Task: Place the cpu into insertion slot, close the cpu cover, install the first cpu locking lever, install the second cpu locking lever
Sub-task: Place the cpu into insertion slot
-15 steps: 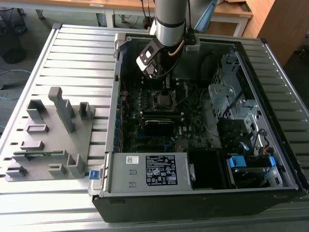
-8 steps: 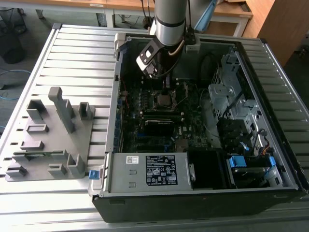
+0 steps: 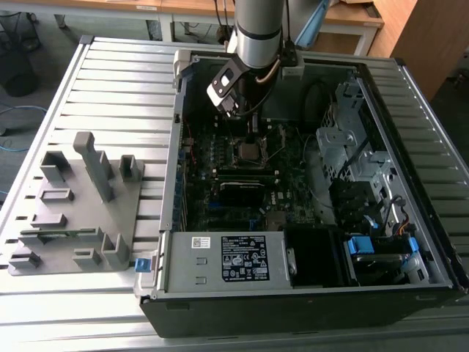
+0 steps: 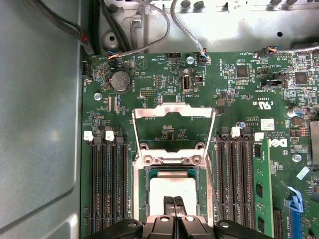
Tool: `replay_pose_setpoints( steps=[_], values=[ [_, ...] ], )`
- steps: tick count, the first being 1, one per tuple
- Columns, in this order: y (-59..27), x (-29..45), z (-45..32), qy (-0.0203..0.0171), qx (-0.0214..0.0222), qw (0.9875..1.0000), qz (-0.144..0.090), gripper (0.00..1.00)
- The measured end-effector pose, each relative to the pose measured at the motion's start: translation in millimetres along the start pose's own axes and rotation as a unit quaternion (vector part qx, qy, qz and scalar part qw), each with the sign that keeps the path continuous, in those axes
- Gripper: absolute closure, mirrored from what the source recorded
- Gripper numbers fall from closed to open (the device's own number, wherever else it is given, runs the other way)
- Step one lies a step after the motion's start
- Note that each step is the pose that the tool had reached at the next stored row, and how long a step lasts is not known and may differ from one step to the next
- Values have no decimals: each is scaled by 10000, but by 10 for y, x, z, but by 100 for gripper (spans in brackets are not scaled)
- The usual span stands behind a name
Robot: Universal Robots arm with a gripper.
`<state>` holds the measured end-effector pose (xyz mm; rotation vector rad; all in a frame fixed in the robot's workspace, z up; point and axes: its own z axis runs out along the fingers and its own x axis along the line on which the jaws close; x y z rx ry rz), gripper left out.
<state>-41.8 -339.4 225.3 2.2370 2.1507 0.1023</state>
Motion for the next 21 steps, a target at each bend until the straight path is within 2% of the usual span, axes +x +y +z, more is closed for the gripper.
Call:
replay_pose_setpoints(
  steps=[7,12,21],
  values=[
    [3,1,-48,0,0,10000,0,89],
    [4,1,-51,0,0,10000,0,89],
    [-29,-2,0,-1,0,10000,-1,89]
  ],
)
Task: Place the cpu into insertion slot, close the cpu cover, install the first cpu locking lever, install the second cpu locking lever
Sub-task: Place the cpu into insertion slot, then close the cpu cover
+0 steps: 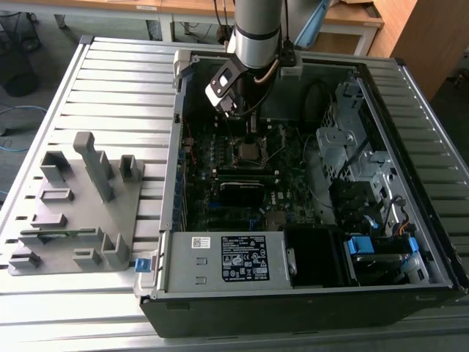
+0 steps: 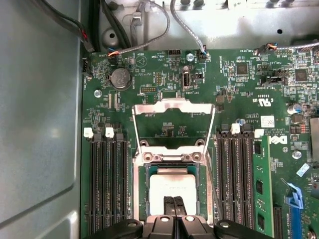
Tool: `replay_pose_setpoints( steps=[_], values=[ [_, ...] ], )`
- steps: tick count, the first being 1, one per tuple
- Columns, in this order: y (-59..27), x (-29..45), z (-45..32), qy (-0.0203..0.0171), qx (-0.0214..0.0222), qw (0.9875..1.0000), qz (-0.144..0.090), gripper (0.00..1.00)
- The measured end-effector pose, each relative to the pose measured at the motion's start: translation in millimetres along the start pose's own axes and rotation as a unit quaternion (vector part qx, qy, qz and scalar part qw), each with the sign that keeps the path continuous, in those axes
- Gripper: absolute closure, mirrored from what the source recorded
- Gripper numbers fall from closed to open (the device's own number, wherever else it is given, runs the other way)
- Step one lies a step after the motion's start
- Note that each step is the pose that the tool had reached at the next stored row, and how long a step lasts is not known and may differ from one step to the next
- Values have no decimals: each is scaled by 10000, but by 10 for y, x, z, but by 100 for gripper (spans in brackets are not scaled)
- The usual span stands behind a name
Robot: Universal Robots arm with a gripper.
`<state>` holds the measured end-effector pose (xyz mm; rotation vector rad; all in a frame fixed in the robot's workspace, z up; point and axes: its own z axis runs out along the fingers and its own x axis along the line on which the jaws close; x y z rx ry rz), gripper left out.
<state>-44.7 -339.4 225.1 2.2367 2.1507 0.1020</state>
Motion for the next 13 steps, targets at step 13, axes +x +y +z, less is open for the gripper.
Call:
replay_pose_setpoints(
  steps=[13],
  values=[
    [-2,0,26,1,-1,10000,1,89]
  ],
)
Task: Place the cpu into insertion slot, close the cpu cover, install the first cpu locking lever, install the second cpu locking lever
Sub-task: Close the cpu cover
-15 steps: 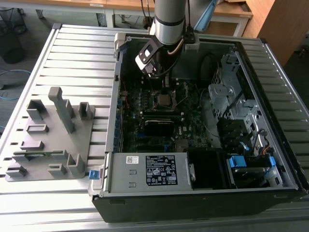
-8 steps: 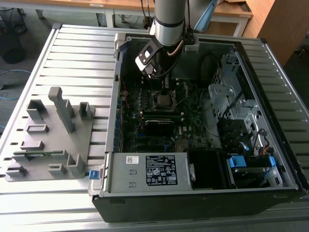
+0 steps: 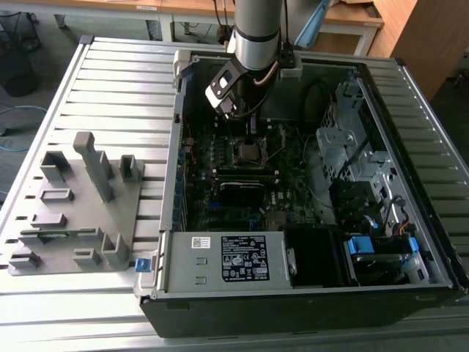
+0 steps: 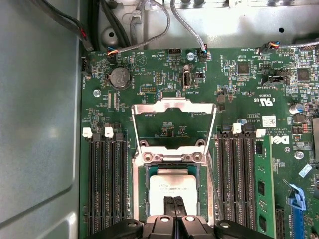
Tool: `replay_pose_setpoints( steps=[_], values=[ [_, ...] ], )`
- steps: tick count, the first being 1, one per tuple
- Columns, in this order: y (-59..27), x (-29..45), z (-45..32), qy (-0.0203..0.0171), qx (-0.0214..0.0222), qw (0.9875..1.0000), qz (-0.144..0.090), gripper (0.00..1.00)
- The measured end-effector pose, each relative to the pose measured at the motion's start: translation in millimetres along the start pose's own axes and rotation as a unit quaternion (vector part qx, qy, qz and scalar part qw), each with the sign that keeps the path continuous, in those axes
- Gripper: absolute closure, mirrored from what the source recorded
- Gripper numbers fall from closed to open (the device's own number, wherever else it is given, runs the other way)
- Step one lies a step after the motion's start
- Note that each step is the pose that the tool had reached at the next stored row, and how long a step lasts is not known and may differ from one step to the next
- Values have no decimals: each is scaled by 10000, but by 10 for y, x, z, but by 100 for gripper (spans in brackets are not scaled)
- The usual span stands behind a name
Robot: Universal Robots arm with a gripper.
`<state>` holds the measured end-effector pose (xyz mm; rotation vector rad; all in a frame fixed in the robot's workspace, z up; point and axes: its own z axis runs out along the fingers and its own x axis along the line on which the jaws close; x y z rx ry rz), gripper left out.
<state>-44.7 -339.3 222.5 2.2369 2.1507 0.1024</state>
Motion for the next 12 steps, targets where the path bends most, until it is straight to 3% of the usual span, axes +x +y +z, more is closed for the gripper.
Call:
replay_pose_setpoints(
  steps=[12],
  values=[
    [2,0,-27,-1,0,10000,0,89]
  ],
)
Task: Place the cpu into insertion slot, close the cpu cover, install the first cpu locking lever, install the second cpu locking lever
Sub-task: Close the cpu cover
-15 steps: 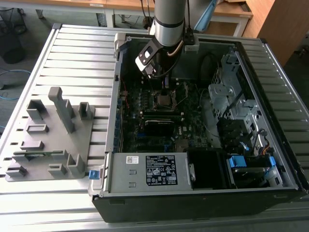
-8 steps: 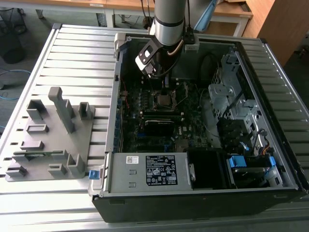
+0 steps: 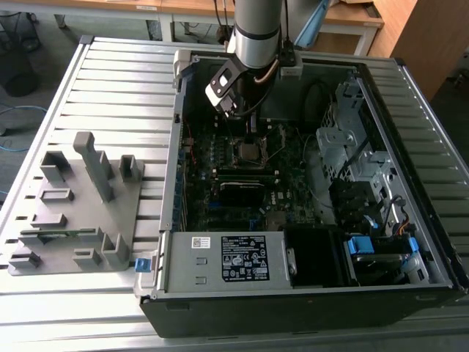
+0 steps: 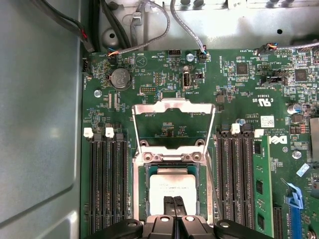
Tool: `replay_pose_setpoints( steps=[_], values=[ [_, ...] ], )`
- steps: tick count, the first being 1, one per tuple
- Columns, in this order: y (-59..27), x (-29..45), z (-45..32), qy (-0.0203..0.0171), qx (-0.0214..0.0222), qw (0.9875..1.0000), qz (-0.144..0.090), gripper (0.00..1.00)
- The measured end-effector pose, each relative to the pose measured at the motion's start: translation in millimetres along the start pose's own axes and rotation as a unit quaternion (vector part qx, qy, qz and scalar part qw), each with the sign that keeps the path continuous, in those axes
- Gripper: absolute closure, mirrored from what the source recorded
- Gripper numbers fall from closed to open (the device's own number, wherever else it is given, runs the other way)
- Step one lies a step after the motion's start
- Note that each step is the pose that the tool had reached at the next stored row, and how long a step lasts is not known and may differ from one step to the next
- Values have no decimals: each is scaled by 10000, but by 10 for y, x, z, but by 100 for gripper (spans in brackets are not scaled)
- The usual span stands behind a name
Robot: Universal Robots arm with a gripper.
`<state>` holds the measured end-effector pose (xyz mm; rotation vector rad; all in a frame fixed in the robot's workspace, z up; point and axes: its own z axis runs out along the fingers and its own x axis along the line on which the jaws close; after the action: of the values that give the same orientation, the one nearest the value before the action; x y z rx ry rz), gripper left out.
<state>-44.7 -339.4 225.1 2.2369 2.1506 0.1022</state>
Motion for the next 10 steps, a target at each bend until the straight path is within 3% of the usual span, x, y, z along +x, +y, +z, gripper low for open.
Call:
replay_pose_setpoints(
  steps=[10],
  values=[
    [2,0,-25,-2,1,10000,0,89]
  ],
)
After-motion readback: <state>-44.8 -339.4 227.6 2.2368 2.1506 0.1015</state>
